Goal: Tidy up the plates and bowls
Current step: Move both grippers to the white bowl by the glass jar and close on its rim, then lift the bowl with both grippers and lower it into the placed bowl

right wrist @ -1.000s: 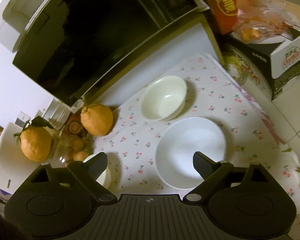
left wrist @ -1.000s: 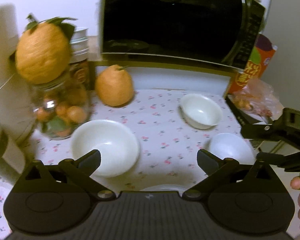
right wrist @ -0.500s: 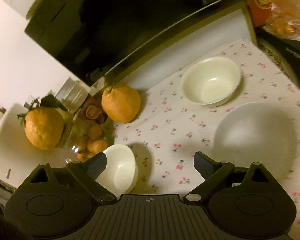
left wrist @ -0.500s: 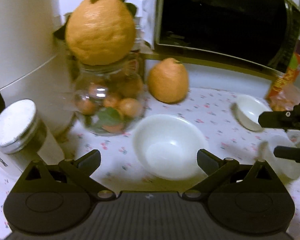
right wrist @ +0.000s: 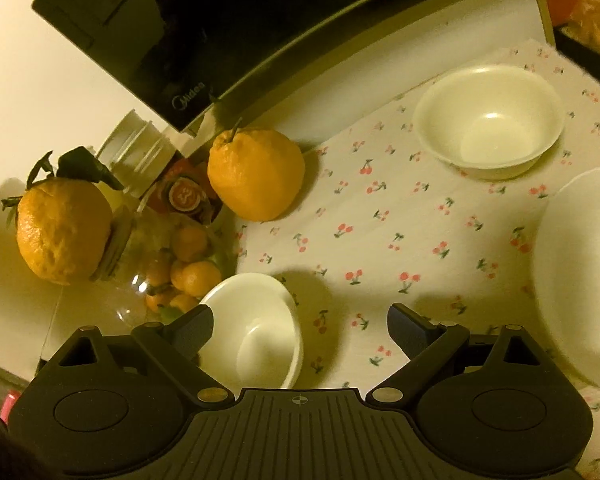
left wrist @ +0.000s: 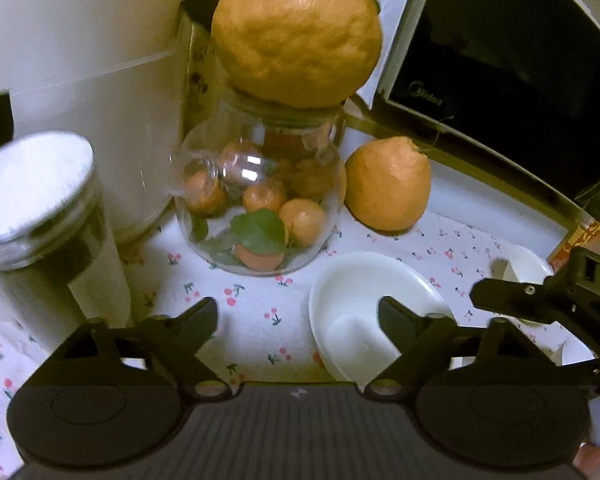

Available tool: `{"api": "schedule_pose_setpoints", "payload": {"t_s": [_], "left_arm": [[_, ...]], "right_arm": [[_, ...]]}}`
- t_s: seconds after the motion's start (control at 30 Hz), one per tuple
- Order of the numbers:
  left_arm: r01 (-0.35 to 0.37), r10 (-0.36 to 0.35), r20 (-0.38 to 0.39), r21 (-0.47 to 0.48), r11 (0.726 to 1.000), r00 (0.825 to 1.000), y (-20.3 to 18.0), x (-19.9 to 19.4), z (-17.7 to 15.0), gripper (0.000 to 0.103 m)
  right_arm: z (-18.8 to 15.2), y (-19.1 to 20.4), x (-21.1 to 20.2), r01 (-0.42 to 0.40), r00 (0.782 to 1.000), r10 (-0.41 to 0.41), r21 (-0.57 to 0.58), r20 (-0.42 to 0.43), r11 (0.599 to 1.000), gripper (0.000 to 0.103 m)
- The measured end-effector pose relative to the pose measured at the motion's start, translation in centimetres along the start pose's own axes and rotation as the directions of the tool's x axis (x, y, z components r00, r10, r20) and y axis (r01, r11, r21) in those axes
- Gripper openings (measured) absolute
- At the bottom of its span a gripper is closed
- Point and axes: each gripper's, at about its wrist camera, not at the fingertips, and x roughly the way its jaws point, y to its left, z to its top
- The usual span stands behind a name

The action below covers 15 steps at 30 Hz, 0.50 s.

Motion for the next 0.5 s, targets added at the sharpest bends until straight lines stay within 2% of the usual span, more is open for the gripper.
{"api": "schedule_pose_setpoints", "payload": {"t_s": [0.03, 0.13, 0.33, 0.4, 0.5], "left_arm": [[0.003, -0.003, -0.005, -0.003, 1.000, 1.000, 0.0, 0.2, 0.0, 0.070], [0.009, -0.009, -0.012, -0.019, 1.000, 1.000, -0.1, 0.5, 0.0, 0.059], [0.017, -0.018, -0.029, -0.045, 0.999, 0.999, 0.2, 0.9, 0.0, 0.042], [0.014, -0.015, -0.036, -0.050, 0.999, 0.999, 0.3, 1.1, 0.0, 0.038], [0.010, -0.012, -0.039, -0.060, 0.998, 0.999, 0.4, 1.1, 0.0, 0.032]], "right_arm": [[-0.1, 0.0, 0.2, -0.001, 1.000, 0.001, 0.008, 0.000, 1.000, 0.094], [-0.2, 0.4, 0.8, -0.011, 1.000, 0.011, 0.007, -0.006, 1.000, 0.087], [-0.4, 0.7, 1.6, -0.006, 1.000, 0.006, 0.004, -0.020, 1.000, 0.061], [-0.4, 0.7, 1.9, -0.005, 1.000, 0.005, 0.007, -0.027, 1.000, 0.050], [-0.5, 0.7, 2.2, -0.008, 0.999, 0.009, 0.009, -0.033, 1.000, 0.042]]}}
